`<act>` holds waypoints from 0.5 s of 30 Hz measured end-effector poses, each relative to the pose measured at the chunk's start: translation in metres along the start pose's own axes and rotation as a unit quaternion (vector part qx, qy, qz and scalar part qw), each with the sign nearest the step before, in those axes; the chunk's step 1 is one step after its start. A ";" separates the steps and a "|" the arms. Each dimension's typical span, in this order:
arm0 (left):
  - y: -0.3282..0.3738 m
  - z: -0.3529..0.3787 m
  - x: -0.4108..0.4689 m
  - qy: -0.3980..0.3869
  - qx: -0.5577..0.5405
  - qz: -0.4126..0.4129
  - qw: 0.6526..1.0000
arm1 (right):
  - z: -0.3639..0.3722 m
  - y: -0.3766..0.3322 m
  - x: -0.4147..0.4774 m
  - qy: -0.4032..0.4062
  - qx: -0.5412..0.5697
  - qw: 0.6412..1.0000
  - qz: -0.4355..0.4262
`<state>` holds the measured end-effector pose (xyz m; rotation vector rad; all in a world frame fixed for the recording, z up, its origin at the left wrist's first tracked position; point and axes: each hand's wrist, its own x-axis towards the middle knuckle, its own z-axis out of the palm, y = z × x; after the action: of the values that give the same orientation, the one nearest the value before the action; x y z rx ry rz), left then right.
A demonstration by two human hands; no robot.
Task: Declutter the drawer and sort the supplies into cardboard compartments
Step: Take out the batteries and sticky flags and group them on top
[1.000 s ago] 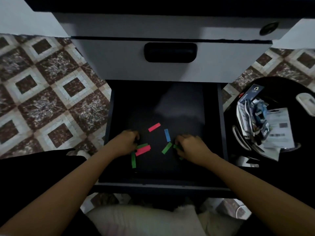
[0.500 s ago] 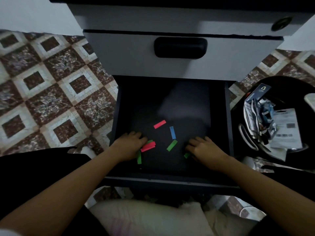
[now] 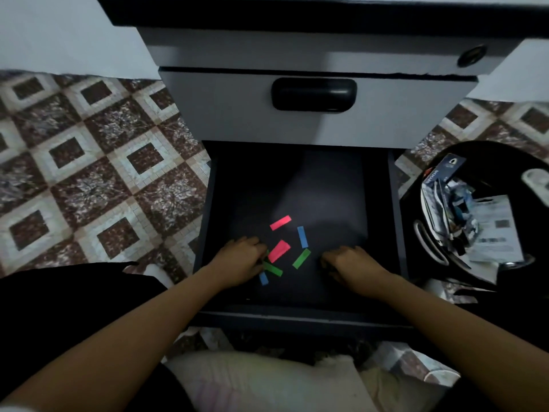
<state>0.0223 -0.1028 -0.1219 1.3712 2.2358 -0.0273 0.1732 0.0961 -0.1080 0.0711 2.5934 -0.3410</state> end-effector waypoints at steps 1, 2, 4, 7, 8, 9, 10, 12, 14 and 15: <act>0.000 0.000 0.000 0.000 -0.016 0.002 1.000 | -0.002 -0.002 0.002 0.002 0.006 1.000 -0.010; -0.001 -0.001 0.000 -0.001 -0.037 0.002 0.999 | -0.003 -0.005 0.004 0.010 0.008 1.000 -0.022; -0.003 -0.002 0.002 0.006 -0.091 -0.007 0.996 | -0.006 -0.012 0.009 0.033 0.002 0.998 -0.044; -0.004 -0.004 0.004 0.036 -0.125 -0.041 0.991 | -0.009 -0.019 0.019 0.056 -0.002 0.997 -0.056; -0.004 -0.004 0.003 0.042 -0.117 -0.052 0.991 | -0.009 -0.020 0.022 0.056 -0.001 0.997 -0.056; -0.004 -0.004 0.003 0.041 -0.099 -0.062 0.992 | -0.008 -0.022 0.025 0.051 -0.004 0.997 -0.055; -0.003 -0.003 0.002 0.037 -0.074 -0.067 0.994 | -0.006 -0.023 0.028 0.045 -0.011 0.997 -0.056; -0.002 -0.001 0.001 0.031 -0.036 -0.067 0.997 | -0.002 -0.024 0.032 0.038 -0.030 0.997 -0.058; -0.002 0.000 0.001 0.030 -0.019 -0.064 0.997 | 0.001 -0.024 0.033 0.039 -0.038 0.997 -0.057; -0.001 0.000 0.001 0.028 -0.022 -0.066 0.997 | 0.002 -0.024 0.034 0.043 -0.045 0.997 -0.055</act>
<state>0.0208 -0.1026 -0.1230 1.2135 2.3571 0.0142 0.1424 0.0721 -0.1215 -0.0924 2.6998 -0.2644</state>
